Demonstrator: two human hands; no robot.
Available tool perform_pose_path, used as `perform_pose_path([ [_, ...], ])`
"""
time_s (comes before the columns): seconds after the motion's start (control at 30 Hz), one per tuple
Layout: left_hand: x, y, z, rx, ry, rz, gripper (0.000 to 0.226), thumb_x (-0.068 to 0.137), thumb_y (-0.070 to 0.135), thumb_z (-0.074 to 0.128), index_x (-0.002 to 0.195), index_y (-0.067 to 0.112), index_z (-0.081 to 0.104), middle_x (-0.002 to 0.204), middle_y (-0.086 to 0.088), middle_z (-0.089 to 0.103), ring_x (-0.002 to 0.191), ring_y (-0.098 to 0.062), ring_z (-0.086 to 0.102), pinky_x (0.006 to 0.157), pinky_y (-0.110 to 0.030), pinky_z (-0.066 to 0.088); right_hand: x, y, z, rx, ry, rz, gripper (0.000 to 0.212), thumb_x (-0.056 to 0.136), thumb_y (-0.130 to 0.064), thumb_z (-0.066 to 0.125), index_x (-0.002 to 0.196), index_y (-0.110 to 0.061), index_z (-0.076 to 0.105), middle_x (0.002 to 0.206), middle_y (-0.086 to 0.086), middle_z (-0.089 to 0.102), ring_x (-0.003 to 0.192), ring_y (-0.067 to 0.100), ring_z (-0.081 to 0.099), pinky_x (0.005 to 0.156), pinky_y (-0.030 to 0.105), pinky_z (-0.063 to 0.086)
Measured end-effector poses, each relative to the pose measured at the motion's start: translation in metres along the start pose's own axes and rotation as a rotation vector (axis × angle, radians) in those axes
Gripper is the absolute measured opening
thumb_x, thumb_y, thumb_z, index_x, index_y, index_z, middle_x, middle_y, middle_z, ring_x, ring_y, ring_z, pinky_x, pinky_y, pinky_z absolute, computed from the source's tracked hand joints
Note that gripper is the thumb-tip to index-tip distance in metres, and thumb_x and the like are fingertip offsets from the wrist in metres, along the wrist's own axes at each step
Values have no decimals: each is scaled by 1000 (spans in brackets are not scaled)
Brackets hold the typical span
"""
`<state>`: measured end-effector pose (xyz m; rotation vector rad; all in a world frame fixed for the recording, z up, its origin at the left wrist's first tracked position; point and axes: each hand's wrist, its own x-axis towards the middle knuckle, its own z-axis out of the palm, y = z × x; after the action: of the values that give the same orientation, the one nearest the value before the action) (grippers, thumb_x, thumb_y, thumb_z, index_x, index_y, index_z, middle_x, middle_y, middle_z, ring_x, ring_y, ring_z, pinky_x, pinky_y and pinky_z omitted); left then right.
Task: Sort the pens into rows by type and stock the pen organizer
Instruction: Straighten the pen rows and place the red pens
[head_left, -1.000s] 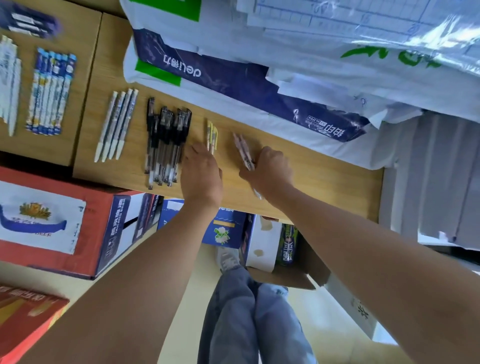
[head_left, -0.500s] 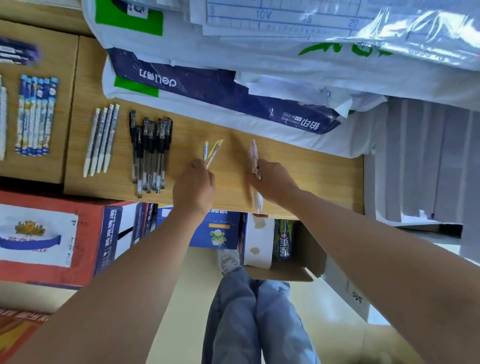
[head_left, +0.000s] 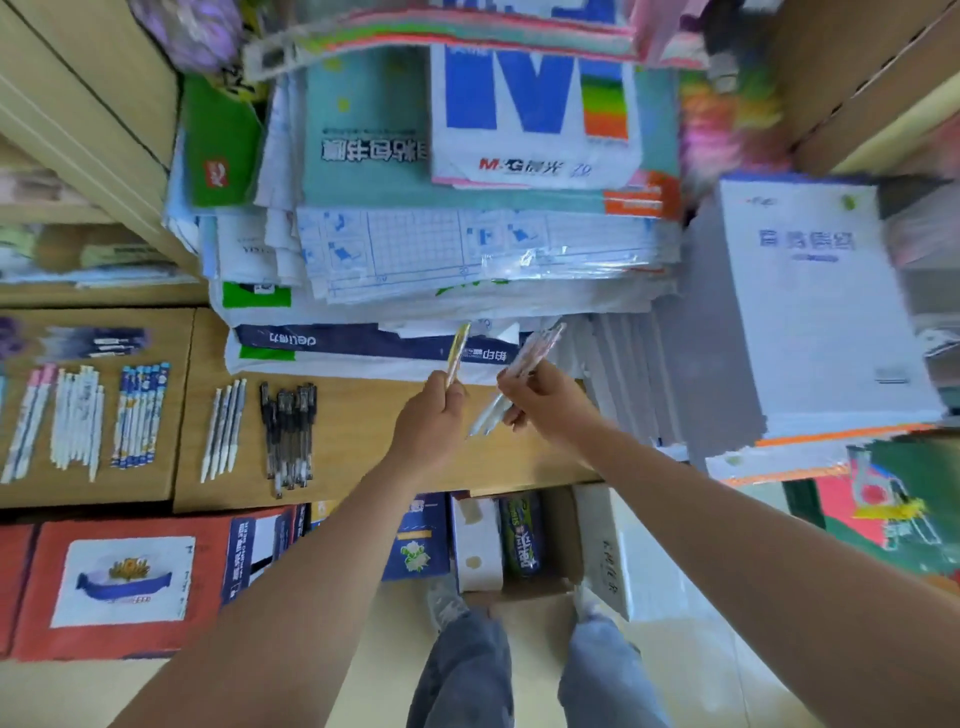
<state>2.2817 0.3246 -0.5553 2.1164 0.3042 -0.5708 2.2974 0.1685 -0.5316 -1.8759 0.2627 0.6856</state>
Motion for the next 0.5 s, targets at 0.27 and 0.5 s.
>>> perform_pose_path([
  [0.27, -39, 148, 30, -213, -98, 14, 27, 98, 31, 45, 72, 23, 48, 63, 2, 41, 53, -16, 37, 51, -31, 27, -68, -39, -137, 185, 166, -160, 17, 96, -15, 56, 79, -12, 55, 62, 7, 59, 53, 14, 57, 58, 28, 49],
  [0.5, -85, 266, 105, -142, -109, 227, 17, 91, 28, 62, 78, 20, 56, 56, 10, 43, 47, -6, 38, 49, -25, 30, -127, -20, -270, 379, 173, -230, 12, 97, -7, 53, 85, -7, 53, 64, 11, 56, 51, 16, 55, 50, 25, 45],
])
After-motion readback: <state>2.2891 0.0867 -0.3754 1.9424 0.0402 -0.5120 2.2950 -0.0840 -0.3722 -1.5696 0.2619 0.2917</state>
